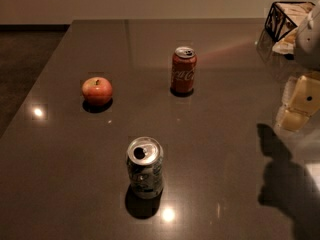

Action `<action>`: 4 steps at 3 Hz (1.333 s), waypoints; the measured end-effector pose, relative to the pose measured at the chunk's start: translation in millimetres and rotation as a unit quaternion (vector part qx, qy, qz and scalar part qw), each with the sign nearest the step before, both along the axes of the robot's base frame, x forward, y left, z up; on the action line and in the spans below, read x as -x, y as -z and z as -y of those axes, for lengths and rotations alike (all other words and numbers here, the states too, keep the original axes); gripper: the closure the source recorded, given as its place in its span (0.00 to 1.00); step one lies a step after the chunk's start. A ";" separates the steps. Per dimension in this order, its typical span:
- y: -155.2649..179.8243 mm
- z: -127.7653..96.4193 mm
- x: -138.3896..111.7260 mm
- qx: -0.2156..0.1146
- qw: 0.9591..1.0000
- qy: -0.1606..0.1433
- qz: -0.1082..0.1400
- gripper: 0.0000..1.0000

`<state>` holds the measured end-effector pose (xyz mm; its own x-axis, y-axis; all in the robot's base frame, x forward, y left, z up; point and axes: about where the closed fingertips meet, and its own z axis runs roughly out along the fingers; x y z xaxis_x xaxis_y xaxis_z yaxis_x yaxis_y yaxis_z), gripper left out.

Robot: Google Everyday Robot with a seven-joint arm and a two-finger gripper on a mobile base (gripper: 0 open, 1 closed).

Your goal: Move 7up can near apple

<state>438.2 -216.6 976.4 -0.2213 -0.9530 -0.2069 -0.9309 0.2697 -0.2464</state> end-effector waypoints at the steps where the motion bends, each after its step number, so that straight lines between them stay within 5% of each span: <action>1: 0.0 0.0 0.0 0.000 1.000 0.000 0.000 0.00; 2: -1.0 -24.9 18.4 -0.030 0.998 -0.049 0.004 0.00; 4: 30.6 -107.7 57.2 -0.153 0.978 -0.139 -0.008 0.00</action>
Offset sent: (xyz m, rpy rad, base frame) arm -0.0410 0.0483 0.0014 0.1213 0.0059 0.2035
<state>380.9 -108.9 945.8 0.0322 -0.8704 -0.4912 -0.9817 0.0648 -0.1793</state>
